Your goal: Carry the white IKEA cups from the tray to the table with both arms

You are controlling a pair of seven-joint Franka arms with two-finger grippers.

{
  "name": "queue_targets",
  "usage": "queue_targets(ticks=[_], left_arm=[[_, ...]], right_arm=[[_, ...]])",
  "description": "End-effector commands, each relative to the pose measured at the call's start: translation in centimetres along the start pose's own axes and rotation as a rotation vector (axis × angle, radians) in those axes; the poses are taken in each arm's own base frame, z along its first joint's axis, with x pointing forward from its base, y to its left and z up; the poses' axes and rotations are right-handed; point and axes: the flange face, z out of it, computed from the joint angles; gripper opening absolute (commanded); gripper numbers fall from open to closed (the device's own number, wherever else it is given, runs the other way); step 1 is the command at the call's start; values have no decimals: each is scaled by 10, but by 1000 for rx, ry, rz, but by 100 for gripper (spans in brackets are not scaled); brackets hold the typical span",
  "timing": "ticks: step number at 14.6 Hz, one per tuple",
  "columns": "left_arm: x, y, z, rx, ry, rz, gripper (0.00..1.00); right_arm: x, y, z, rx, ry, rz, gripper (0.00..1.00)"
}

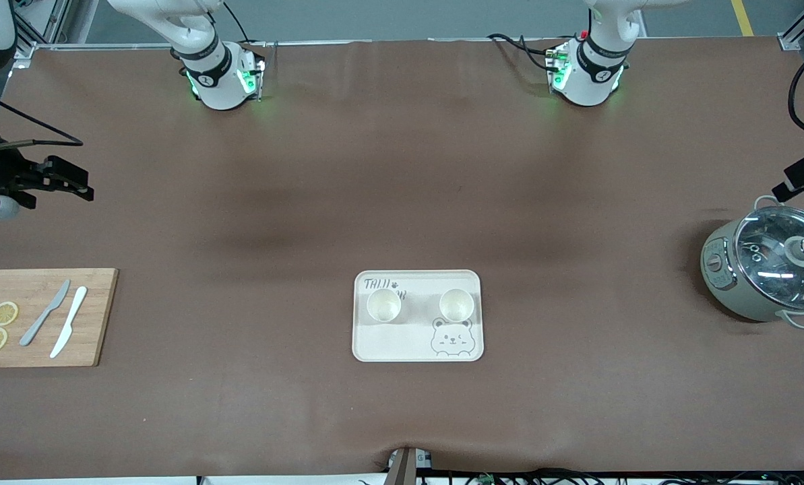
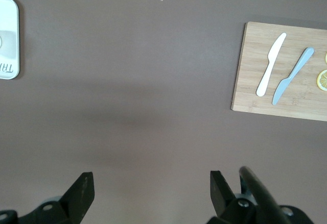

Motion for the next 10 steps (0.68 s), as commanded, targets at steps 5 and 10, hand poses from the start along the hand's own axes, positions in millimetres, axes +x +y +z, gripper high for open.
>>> queue_targets(ticks=[5, 10], left_arm=[[-5, -7, -4, -12, -10, -1, 100], [-6, -7, -5, -11, -9, -7, 100]], right_arm=[[-7, -3, -2, -15, 3, -5, 100], [-7, -3, -2, -13, 4, -5, 100]])
